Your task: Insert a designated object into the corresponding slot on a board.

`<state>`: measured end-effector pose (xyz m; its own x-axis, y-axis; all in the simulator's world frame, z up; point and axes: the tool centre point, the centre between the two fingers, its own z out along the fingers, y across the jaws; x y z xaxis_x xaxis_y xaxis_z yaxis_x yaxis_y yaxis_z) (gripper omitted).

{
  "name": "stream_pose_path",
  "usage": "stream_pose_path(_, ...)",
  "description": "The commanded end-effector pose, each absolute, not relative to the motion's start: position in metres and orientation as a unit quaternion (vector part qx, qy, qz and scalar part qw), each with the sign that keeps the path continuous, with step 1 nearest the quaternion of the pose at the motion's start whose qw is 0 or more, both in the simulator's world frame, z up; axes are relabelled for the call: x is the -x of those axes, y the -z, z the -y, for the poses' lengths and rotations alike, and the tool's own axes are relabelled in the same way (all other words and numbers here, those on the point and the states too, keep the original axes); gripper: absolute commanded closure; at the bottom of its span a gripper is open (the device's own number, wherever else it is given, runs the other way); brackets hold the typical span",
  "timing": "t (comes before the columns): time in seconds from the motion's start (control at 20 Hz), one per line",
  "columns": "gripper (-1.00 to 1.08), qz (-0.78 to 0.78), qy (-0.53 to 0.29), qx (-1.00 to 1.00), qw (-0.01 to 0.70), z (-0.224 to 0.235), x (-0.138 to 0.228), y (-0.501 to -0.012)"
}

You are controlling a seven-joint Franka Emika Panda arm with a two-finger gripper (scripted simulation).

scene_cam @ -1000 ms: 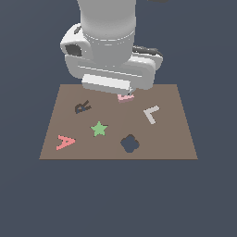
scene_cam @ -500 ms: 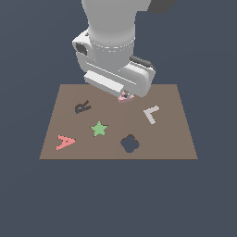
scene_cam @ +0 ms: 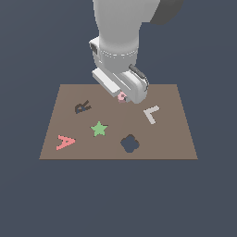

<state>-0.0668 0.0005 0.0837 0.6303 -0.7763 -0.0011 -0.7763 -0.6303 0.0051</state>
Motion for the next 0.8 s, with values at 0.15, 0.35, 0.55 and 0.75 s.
stream_pose_path(0.15, -0.92, 0.504, 0.001, -0.864, 0.001, -0.009, 0.074, -0.071)
stream_pose_path(0.35, -0.92, 0.543, 0.0, -0.84, 0.001, -0.015, 0.078, -0.063)
stream_pose_path(0.55, -0.92, 0.573, 0.0, -0.82, 0.001, -0.019, 0.08, -0.057)
stream_pose_path(0.75, -0.92, 0.594, 0.0, -0.805, 0.0, -0.023, 0.081, -0.053)
